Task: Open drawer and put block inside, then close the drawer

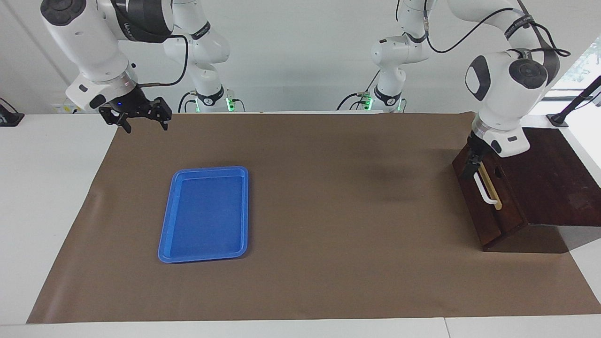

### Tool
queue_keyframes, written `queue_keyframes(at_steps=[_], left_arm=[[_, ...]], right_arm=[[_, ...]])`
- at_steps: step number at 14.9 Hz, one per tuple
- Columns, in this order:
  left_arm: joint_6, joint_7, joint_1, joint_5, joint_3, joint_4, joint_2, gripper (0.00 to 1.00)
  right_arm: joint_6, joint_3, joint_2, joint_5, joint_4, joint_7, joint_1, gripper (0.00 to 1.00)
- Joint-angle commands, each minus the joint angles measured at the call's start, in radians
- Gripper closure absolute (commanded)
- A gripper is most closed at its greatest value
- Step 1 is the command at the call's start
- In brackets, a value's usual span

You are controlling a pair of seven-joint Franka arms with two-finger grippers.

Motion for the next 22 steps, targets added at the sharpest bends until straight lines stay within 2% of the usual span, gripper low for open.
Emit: queue_keyframes(at_steps=[1,3,4,6,8,22], left_arm=[[-0.165,0.313,-0.02,-0.055,0.016,0.077,-0.015,0.0],[-0.201,0.509,-0.02,-0.087,0.019,0.103,-0.009,0.0],[-0.199,0.544,-0.023,-0.086,0.016,0.106,-0.005,0.0],[-0.204,0.579,-0.015,-0.084,-0.001,0.125,0.005,0.0],[-0.225,0.593,0.039,-0.084,-0.081,0.129,0.002,0.0],[-0.313,0.691,0.005,-0.104,-0.076,0.148,-0.073,0.0]], right_arm=[[-0.027,0.021,0.002,-0.012,0.021,-0.011,-0.028,0.0],[-0.027,0.021,0.002,-0.01,0.023,-0.011,-0.028,0.0],[-0.027,0.021,0.002,-0.01,0.023,-0.011,-0.028,0.0],[-0.03,0.021,0.001,-0.01,0.023,-0.011,-0.027,0.0],[-0.038,0.021,-0.001,-0.008,0.024,-0.011,-0.027,0.0],[-0.036,0.018,-0.004,-0.004,0.023,-0.009,-0.018,0.0]])
